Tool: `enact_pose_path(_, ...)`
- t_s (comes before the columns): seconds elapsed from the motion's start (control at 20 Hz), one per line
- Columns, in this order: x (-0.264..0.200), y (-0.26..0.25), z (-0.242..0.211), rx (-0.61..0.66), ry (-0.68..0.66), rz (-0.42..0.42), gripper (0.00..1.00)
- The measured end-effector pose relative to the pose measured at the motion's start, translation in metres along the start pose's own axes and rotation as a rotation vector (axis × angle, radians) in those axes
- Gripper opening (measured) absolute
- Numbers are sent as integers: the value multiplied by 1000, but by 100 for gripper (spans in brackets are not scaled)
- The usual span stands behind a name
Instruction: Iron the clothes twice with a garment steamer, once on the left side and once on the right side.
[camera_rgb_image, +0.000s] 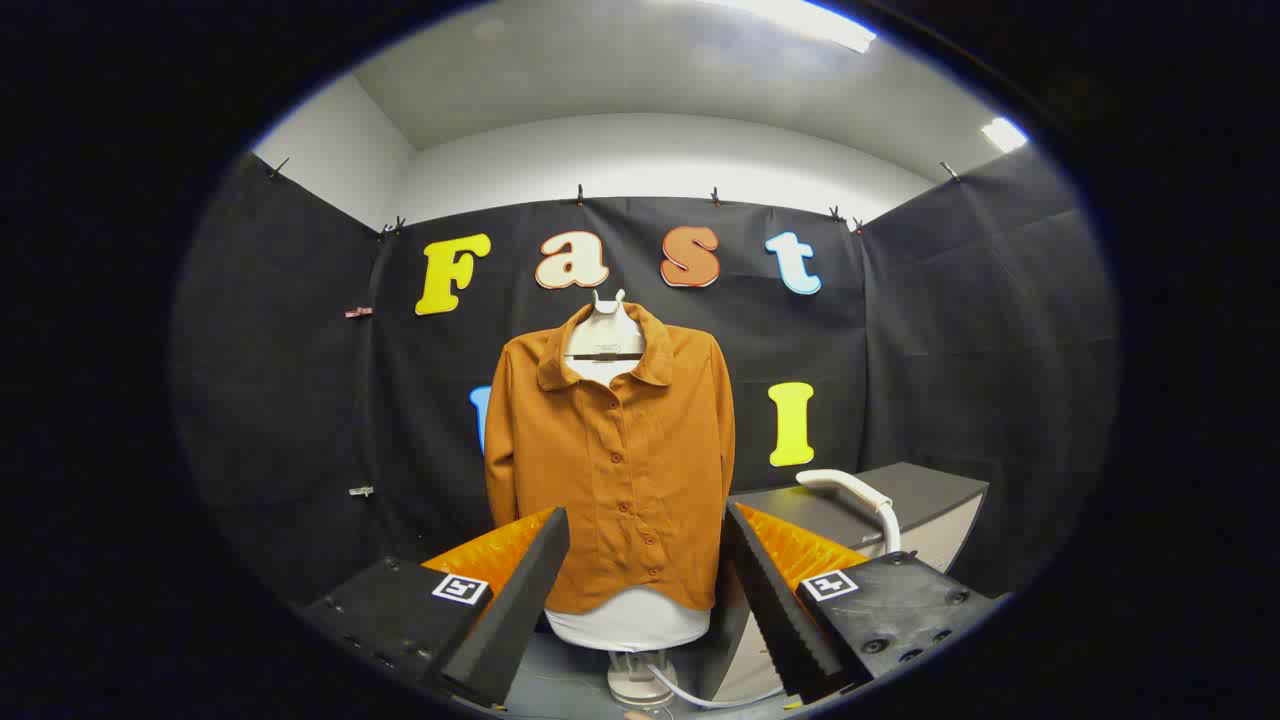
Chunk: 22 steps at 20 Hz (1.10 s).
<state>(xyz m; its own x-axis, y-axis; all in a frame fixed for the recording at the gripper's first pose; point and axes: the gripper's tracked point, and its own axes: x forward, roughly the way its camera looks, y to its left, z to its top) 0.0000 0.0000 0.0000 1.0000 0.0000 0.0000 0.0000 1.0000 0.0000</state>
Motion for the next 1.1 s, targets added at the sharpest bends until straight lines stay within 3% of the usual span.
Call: enact_pose_path(1.1,-1,-7,3,-36,-15,-22,97)
